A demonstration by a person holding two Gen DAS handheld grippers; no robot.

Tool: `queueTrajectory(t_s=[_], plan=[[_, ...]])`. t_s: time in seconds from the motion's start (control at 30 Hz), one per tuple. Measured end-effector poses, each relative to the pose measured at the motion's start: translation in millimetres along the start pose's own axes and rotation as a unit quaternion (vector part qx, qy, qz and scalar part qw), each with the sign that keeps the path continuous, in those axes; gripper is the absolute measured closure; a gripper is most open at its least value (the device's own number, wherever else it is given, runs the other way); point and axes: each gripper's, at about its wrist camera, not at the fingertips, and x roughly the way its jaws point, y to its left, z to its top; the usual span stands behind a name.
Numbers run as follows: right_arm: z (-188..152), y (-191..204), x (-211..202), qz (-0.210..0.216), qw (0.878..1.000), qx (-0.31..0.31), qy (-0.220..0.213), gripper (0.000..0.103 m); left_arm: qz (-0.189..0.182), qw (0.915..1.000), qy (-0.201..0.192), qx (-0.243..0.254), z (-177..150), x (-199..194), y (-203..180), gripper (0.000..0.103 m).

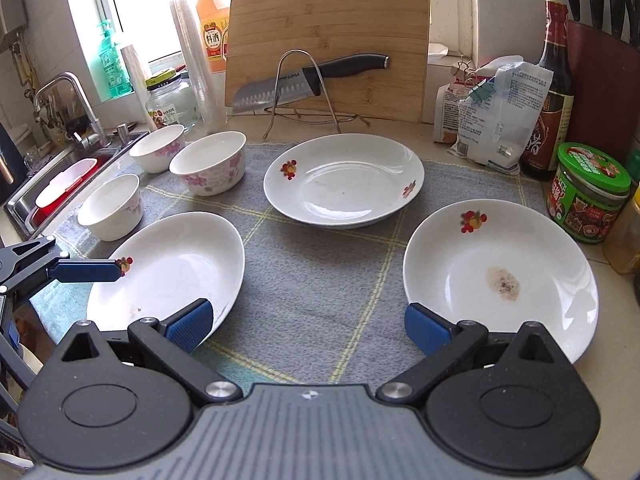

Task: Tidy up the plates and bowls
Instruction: 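Move the right gripper to the rim of the flower-pattern white plate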

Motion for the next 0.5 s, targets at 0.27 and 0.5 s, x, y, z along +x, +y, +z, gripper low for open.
queueTrajectory(t_s=[0.27,0.5], plan=[[-3,43,16,0.002,1.000,0.012,0.014,0.000,0.009,0.9999,0.009,-0.009,-28,-26,41,0.005],[-5,76,35,0.008,0.999,0.015,0.030,0.000,0.024,0.9993,0.027,-0.012,-52,-39,74,0.005]])
